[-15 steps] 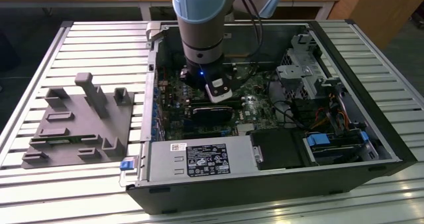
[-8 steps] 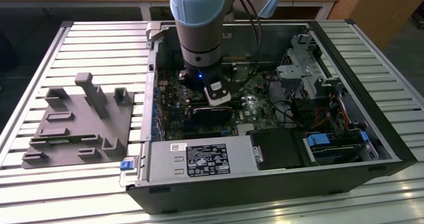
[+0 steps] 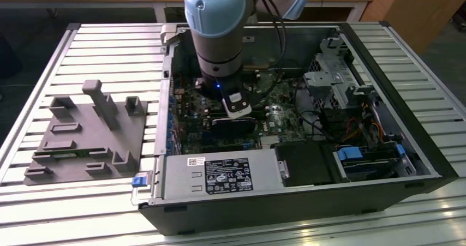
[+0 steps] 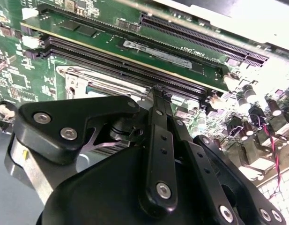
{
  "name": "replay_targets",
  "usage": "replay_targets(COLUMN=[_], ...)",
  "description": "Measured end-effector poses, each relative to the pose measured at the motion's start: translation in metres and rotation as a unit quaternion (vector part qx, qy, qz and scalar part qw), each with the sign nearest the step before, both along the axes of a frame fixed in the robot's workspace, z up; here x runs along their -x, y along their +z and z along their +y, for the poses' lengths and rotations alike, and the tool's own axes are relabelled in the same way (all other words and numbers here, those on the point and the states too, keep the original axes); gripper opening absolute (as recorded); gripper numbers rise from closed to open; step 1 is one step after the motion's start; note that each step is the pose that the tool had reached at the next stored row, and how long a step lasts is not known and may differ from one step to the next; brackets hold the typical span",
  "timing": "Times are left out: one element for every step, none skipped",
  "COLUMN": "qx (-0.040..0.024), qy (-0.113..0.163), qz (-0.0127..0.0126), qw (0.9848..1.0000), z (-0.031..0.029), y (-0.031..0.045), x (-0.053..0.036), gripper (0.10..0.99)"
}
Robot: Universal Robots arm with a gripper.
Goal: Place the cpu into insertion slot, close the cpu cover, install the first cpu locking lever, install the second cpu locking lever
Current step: 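Install the second cpu locking lever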
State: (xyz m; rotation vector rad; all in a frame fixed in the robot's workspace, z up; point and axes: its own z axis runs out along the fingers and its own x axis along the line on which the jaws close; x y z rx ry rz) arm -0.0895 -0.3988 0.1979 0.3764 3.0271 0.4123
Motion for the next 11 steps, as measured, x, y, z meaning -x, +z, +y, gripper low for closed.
replay_targets(qx=[-0.0016,-0.0036,-0.0059,-0.0079,-0.0098,-0.0119,-0.0135,-0.0149,-0.0160,-0.0166,-0.0169], qy=[0.000,0.000,0.000,0.000,0.000,0.000,0.000,0.000,0.000,0.000,0.000], qz=[0.0001,0.0002,0.0001,0.0001,0.0001,0.0001,0.0001,0.0001,0.0000,0.0000,0.0000], qw=[1.0000,1.0000,1.0000,1.0000,1.0000,0.9999,0.9999,0.9999,0.9999,0.9999,0.9999], z=[-0.0001,-0.0001,-0.0001,-0.0001,-0.0001,-0.0001,-0.0001,-0.0001,0.0000,0.0000,0.0000], y=[-0.0008,-0.0016,-0.0022,-0.0028,-0.0032,-0.0037,-0.0041,-0.0045,-0.0049,-0.0053,-0.0057], x=[0.0007,0.0012,0.0018,0.0025,0.0031,0.0037,0.0041,0.0043,0.0045,0.0047,0.0048], gripper=[0.106,0.106,0.106,0.106,0.106,0.106,0.106,0.106,0.106,0.106,0.106])
